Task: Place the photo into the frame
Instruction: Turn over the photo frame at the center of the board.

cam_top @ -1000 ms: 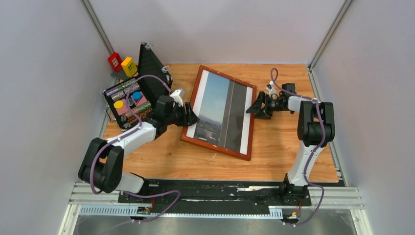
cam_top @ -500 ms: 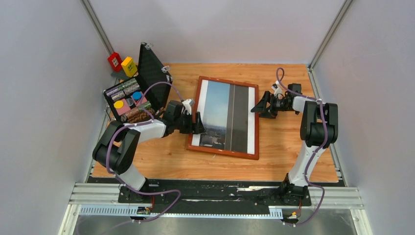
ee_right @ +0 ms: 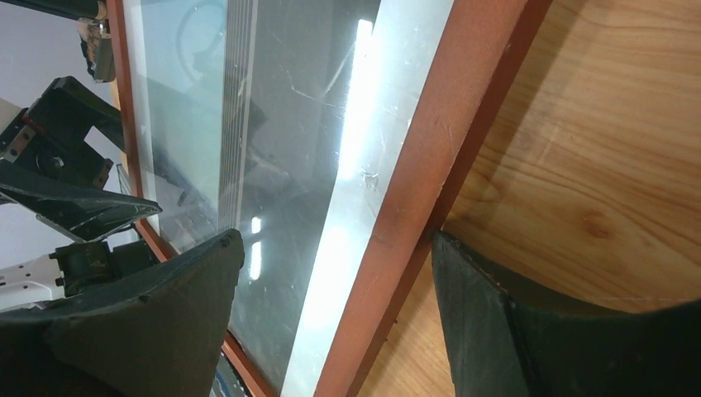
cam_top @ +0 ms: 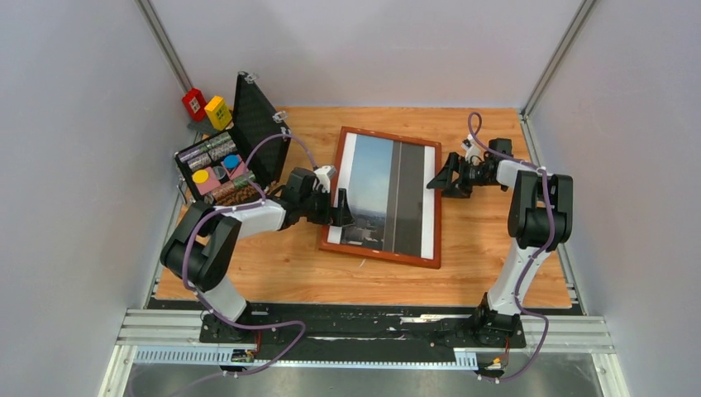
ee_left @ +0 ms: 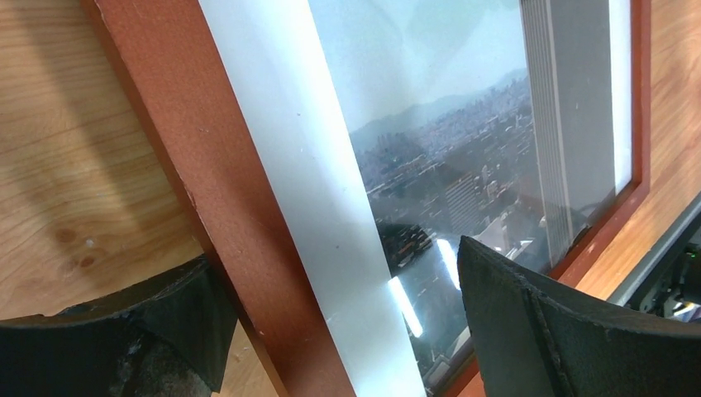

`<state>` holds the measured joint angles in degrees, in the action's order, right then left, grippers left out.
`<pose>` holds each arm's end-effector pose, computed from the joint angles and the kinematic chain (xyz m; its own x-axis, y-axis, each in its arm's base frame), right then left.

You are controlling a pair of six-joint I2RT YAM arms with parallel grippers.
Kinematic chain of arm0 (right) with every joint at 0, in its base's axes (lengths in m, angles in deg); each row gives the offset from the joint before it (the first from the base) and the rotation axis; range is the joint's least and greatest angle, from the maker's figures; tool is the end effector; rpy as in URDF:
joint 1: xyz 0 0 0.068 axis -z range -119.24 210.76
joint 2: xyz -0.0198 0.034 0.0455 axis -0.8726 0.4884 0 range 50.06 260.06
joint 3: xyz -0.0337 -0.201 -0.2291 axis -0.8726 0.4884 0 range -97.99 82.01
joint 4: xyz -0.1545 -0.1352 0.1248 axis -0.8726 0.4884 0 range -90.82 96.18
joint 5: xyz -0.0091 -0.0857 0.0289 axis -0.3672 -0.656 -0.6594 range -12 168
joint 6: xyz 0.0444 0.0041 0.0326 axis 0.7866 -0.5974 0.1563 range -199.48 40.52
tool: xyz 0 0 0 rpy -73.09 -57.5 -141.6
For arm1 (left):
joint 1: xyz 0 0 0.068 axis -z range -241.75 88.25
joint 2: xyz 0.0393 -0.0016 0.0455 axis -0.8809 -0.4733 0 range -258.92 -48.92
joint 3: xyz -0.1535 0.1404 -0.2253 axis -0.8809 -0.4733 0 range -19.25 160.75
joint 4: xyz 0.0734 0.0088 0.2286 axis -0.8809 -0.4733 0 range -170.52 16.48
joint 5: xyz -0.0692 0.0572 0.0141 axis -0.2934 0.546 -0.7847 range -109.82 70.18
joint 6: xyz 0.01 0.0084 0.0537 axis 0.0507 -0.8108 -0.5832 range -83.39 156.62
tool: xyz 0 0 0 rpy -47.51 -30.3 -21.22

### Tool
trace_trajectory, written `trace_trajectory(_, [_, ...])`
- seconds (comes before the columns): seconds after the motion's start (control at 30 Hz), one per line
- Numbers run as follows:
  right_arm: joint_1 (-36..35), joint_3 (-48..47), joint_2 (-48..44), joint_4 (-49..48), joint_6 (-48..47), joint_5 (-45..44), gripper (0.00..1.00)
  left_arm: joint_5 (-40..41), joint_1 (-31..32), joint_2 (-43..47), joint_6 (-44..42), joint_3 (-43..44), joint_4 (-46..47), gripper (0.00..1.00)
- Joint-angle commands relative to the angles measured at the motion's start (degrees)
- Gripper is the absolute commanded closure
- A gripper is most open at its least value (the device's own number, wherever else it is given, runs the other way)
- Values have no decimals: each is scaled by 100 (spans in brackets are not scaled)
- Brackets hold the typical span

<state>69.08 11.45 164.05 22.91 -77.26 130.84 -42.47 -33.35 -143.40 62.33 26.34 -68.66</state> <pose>0.3820 -0.0256 0.1882 -0.9197 0.1580 -0.3595 -0.1833 0.6368 0.7490 0.2682 -0.1614 0.2078 -0.8469 0.0027 -0.5317 0.3497 0.7561 -0.5531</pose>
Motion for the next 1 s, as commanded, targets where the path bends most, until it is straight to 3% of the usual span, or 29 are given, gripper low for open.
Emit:
trace_trajectory(0.0, [-23, -301, -344, 142, -195, -172, 18, 281, 131, 364, -339, 273, -65, 0])
trace_trajectory(0.5, [-23, -624, -347, 435, -195, -837, 18, 537, 148, 921, -673, 84, -231, 0])
trace_trajectory(0.8, [-91, -594, -555, 416, -195, -1417, 15, 1550, 141, 1298, -906, 125, -378, 0])
trace_trajectory(0.97, [-140, -428, -727, 374, -392, -1665, 14, 1625, 140, 1434, -1040, 200, -354, 0])
